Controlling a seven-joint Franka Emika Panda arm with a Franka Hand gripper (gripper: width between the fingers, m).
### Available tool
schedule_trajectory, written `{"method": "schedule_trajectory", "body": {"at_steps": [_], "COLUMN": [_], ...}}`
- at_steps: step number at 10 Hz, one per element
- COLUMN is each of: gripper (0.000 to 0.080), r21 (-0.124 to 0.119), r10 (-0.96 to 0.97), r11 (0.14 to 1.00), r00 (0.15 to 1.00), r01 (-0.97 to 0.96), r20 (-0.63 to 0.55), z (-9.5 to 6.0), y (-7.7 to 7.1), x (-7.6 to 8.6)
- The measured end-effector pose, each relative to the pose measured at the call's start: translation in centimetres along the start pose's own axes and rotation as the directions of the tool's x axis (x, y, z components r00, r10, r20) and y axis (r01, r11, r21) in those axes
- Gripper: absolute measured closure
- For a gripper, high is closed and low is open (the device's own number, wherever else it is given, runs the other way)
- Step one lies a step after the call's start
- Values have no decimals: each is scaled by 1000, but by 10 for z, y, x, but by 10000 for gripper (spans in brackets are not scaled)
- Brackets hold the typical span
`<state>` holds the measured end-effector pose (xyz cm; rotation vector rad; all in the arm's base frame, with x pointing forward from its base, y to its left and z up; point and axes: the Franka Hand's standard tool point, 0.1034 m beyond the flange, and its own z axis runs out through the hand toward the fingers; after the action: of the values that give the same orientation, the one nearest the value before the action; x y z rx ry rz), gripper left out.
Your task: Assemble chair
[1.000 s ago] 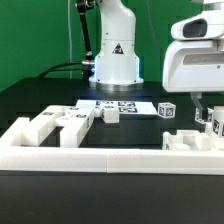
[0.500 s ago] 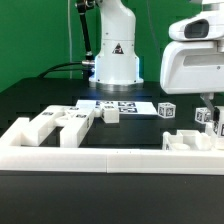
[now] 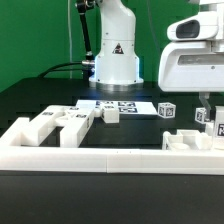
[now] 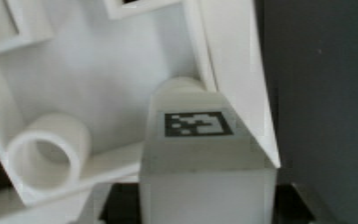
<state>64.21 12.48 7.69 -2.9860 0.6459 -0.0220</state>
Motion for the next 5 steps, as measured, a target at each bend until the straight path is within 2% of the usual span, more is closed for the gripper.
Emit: {"method": "schedule_trajectory", "body": {"at_steps": [2, 5], "gripper": [508, 508], "r21": [8, 11], "r10": [209, 452], "r11": [978, 892], "r00": [978, 892], "r01": [-209, -452], "r20": [-3, -3], "z": [0, 0], "y": [1, 3], "x": [1, 2]}}
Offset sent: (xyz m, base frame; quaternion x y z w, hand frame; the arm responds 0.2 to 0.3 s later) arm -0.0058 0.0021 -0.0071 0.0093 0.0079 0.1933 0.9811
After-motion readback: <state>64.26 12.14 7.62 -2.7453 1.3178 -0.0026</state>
